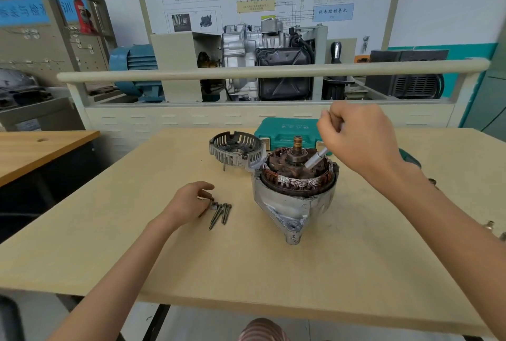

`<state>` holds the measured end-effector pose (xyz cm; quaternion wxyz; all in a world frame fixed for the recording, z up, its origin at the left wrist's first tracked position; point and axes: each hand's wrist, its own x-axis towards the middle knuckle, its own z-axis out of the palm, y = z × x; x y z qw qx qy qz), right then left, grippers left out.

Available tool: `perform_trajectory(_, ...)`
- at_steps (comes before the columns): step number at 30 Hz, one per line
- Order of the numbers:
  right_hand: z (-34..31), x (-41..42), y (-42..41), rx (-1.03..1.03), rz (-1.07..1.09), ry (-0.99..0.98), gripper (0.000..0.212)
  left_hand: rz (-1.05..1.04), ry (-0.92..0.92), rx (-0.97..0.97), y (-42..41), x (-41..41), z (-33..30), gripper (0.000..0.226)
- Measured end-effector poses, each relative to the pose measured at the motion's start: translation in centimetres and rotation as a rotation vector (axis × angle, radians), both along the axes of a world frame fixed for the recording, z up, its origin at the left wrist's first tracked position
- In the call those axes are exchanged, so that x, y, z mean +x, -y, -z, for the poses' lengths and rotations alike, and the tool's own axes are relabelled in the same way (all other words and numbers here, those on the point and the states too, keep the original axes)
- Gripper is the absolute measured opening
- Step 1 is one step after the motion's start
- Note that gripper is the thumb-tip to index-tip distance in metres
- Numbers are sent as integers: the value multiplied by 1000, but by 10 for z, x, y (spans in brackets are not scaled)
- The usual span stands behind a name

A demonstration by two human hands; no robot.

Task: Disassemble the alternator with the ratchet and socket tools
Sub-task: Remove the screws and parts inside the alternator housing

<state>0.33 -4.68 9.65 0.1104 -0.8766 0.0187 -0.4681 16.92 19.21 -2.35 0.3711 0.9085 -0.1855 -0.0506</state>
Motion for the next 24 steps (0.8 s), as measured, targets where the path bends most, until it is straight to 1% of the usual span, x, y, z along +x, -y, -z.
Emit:
perform_trajectory(2,0,-1,-2,20,-34,18,43,-12,70,70,0,0,-1,37)
perform_trajectory(5,0,-2,-3,41,-64,43,42,-30,93,120,-1,-2,-2,35)
perform_trajectory(10,0,-1,1,43,-53,56,41,-54,28,60,-2,-6,-2,24)
perform_trajectory(16,0,0,8,52,-30,51,42,-34,37,59,3,-6,-1,26)
perform_trajectory(20,3,2,15,93,-9,20,42,-44,13,63,3,-7,-2,27)
perform_trajectory(22,6,2,18,146,-12,8,42,-58,68,63,7,-9,-3,28)
perform_trajectory(24,8,2,19,227,-41,-1,43,-32,211,-30,14,-15,-7,30)
